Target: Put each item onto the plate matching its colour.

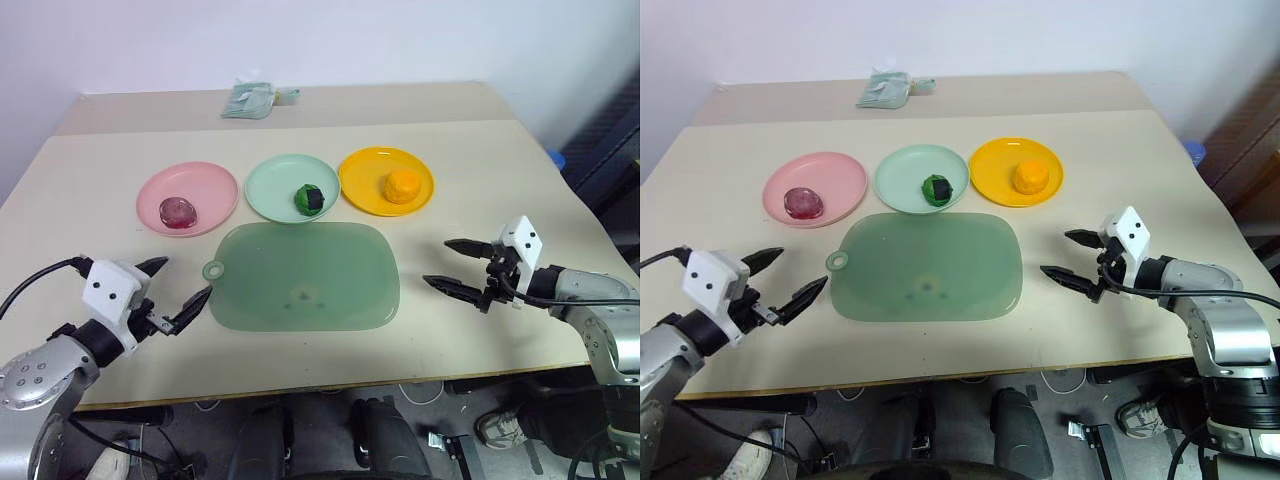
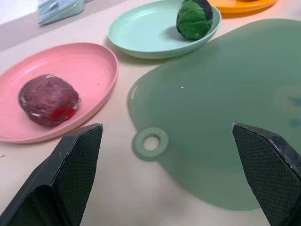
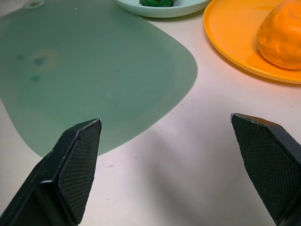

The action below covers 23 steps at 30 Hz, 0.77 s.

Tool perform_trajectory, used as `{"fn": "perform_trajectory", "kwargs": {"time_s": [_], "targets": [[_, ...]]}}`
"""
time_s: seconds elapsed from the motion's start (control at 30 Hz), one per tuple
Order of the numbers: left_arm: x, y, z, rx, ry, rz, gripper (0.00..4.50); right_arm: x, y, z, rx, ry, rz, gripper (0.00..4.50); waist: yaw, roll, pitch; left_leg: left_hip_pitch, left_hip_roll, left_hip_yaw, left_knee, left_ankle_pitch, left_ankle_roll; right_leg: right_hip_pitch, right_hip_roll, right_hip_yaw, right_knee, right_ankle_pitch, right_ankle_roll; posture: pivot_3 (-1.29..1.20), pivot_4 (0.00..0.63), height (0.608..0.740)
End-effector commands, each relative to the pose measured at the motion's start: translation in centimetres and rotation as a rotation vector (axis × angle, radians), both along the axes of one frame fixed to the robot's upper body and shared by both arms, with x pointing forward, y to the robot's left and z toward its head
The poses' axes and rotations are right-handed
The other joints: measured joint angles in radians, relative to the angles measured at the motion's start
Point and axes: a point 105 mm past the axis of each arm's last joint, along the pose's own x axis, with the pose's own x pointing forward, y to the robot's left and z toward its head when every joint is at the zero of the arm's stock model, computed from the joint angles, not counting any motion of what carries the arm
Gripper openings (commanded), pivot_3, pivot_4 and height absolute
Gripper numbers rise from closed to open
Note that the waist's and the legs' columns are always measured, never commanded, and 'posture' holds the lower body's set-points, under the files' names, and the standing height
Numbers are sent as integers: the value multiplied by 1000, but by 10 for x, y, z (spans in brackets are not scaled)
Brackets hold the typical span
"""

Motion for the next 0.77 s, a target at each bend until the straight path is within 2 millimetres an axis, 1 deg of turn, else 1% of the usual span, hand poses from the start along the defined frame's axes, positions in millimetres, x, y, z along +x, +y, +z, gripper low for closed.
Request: {"fn": "perform_trajectory", "kwargs": {"time_s": [0.03, 0.2, 0.3, 0.47, 0.63, 0.77], "targets": [[-1, 0, 4, 1, -37, 5, 4500, 4, 3, 14, 15, -50, 17, 4471, 0, 0, 0, 0, 0, 0, 0, 0, 0, 0, 0, 0, 0, 0, 0, 0, 150, 740], [-6, -5, 1, -16, -47, 20, 4500, 9, 6, 11, 22, -46, 34, 4471, -1, 0, 0, 0, 0, 0, 0, 0, 0, 0, 0, 0, 0, 0, 0, 0, 150, 740], [-9, -2, -3, -21, -45, 28, 4500, 11, 9, 12, 30, -47, 43, 4471, 0, 0, 0, 0, 0, 0, 0, 0, 0, 0, 0, 0, 0, 0, 0, 0, 150, 740], [-11, 7, -12, -26, -43, 49, 4500, 10, 10, 11, 34, -42, 49, 4471, 0, 0, 0, 0, 0, 0, 0, 0, 0, 0, 0, 0, 0, 0, 0, 0, 150, 740], [-8, 7, -21, -29, -39, 29, 4500, 10, 11, 13, 30, -46, 49, 4471, 0, 0, 0, 0, 0, 0, 0, 0, 0, 0, 0, 0, 0, 0, 0, 0, 150, 740], [-9, 7, -26, -38, -39, 24, 4500, 5, 12, 13, 31, -40, 49, 4471, 0, 0, 0, 0, 0, 0, 0, 0, 0, 0, 0, 0, 0, 0, 0, 0, 150, 740]]}}
